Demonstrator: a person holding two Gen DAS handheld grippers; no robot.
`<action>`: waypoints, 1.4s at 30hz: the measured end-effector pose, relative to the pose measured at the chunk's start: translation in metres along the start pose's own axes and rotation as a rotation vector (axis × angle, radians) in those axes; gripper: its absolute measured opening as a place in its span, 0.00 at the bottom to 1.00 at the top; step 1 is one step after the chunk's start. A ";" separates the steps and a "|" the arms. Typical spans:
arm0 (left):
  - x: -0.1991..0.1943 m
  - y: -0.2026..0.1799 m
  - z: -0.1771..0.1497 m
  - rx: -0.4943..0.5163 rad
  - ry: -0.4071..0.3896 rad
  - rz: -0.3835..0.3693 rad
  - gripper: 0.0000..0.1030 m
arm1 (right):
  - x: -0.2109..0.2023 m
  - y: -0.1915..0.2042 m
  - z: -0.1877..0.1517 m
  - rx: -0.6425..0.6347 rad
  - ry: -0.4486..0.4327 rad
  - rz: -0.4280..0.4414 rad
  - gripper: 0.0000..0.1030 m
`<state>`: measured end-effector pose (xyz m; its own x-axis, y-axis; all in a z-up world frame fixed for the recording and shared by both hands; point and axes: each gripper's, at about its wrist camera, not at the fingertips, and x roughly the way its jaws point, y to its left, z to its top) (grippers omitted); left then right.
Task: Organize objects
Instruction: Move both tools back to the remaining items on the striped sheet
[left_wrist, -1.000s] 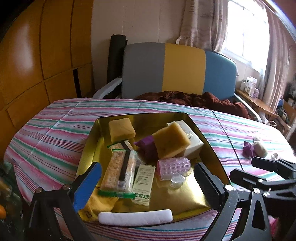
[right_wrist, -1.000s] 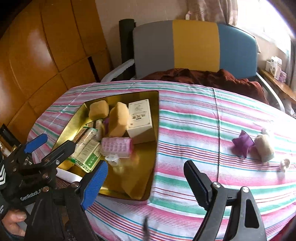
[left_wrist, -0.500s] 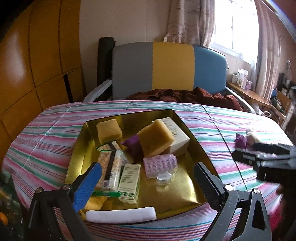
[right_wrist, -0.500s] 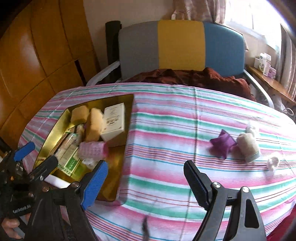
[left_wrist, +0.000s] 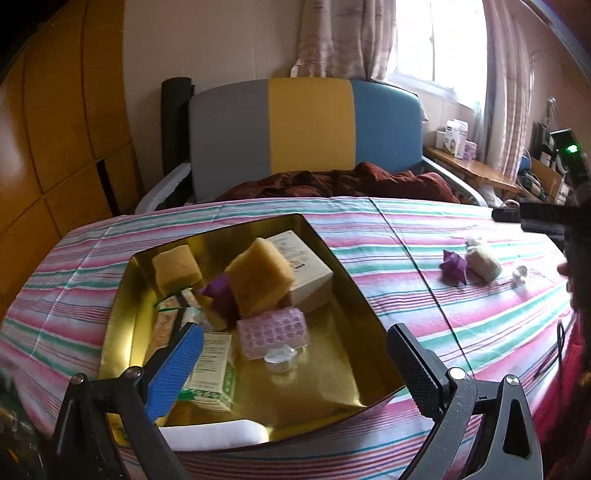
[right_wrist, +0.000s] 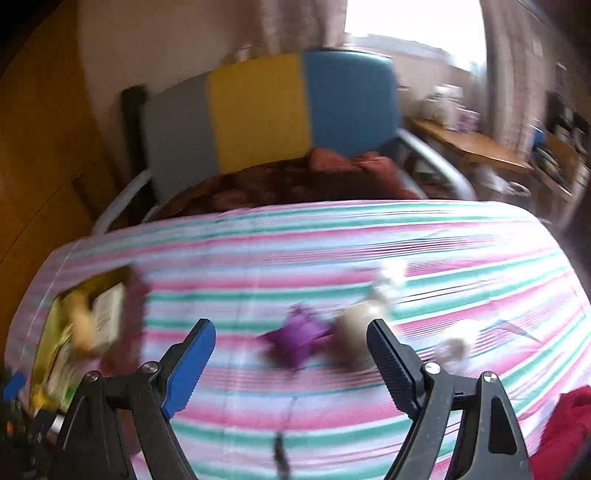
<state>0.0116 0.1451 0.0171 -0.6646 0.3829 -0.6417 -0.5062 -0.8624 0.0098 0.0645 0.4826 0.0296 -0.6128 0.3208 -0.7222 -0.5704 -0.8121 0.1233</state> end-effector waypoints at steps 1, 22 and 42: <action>0.001 -0.002 0.000 0.004 0.003 -0.004 0.97 | 0.004 -0.016 0.005 0.038 -0.007 -0.020 0.83; 0.049 -0.107 0.026 0.179 0.072 -0.146 0.97 | 0.021 -0.171 -0.024 0.711 0.014 0.032 0.83; 0.153 -0.203 0.069 0.261 0.141 -0.259 0.84 | 0.035 -0.178 -0.033 0.765 0.089 0.073 0.83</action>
<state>-0.0253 0.4018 -0.0306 -0.4234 0.5120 -0.7474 -0.7820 -0.6230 0.0162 0.1623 0.6220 -0.0406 -0.6359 0.2128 -0.7418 -0.7689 -0.2565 0.5856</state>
